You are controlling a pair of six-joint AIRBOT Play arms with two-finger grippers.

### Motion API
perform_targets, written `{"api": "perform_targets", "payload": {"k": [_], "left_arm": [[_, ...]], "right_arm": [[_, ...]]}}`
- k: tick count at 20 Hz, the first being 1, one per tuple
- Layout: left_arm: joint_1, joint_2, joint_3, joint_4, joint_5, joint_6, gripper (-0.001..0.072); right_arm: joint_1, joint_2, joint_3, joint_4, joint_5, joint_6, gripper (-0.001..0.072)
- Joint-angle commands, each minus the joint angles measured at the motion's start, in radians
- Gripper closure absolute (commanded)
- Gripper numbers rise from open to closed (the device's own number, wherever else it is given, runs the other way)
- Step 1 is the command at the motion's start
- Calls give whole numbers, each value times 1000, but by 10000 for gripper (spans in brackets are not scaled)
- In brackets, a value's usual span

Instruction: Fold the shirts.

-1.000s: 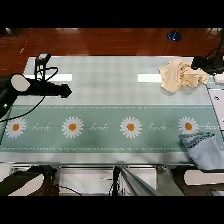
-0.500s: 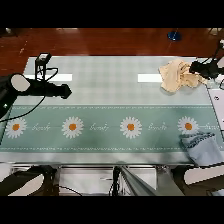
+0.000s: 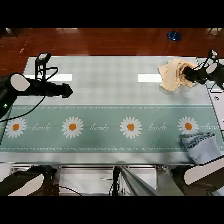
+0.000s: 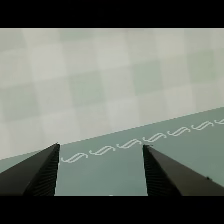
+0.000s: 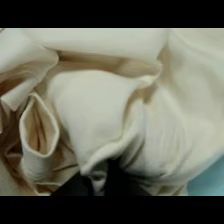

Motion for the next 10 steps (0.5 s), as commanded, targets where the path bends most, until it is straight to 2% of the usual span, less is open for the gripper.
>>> {"api": "perform_targets", "payload": {"k": [1, 5, 10], "left_arm": [[0, 0, 0, -10, 0, 0, 98], [0, 0, 0, -54, -1, 0, 98], [0, 48, 1, -215, -2, 1, 99]], "right_arm": [[4, 91, 2, 164, -70, -140, 691], [14, 349, 8, 269, -42, -251, 691], [78, 641, 8, 410, 52, -274, 691]]}}
